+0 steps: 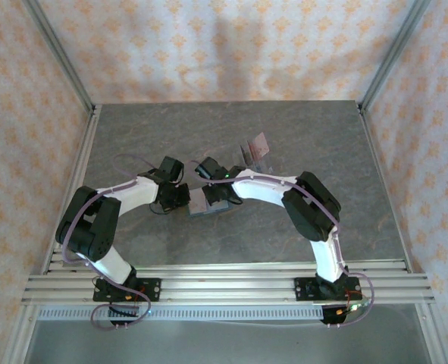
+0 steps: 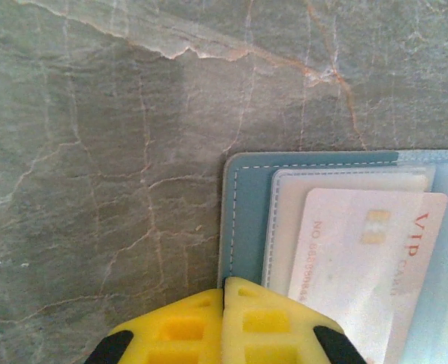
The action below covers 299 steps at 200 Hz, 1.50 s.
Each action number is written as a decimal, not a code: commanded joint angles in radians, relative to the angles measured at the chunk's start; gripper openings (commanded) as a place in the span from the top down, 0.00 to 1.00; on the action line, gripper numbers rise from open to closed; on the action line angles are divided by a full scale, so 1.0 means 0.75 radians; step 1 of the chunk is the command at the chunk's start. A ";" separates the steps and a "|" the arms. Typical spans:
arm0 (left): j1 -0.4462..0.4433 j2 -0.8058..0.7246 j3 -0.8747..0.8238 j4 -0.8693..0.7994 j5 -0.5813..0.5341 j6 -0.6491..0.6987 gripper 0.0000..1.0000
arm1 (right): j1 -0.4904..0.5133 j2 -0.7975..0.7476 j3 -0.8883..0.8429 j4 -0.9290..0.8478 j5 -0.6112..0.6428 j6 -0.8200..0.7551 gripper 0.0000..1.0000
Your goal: Put the credit cards into the card holder
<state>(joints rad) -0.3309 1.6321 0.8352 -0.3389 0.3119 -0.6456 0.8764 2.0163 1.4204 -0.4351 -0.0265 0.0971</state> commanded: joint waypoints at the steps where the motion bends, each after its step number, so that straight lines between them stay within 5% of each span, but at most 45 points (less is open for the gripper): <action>1: 0.003 0.113 -0.059 0.041 -0.001 0.017 1.00 | 0.003 -0.063 0.060 -0.034 -0.033 0.034 1.00; 116: 0.005 0.113 -0.064 0.053 0.012 0.009 1.00 | 0.002 -0.041 0.107 0.006 -0.290 0.139 1.00; 194: 0.004 0.109 -0.069 0.051 0.013 0.006 1.00 | -0.002 0.003 0.121 0.061 -0.486 0.199 0.80; 299: 0.004 0.043 -0.071 0.011 -0.002 0.002 1.00 | -0.108 -0.040 0.028 0.227 -0.726 0.325 0.66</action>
<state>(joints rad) -0.3244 1.6424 0.8276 -0.2680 0.3546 -0.6498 0.8104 2.0094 1.4689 -0.3542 -0.5098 0.3058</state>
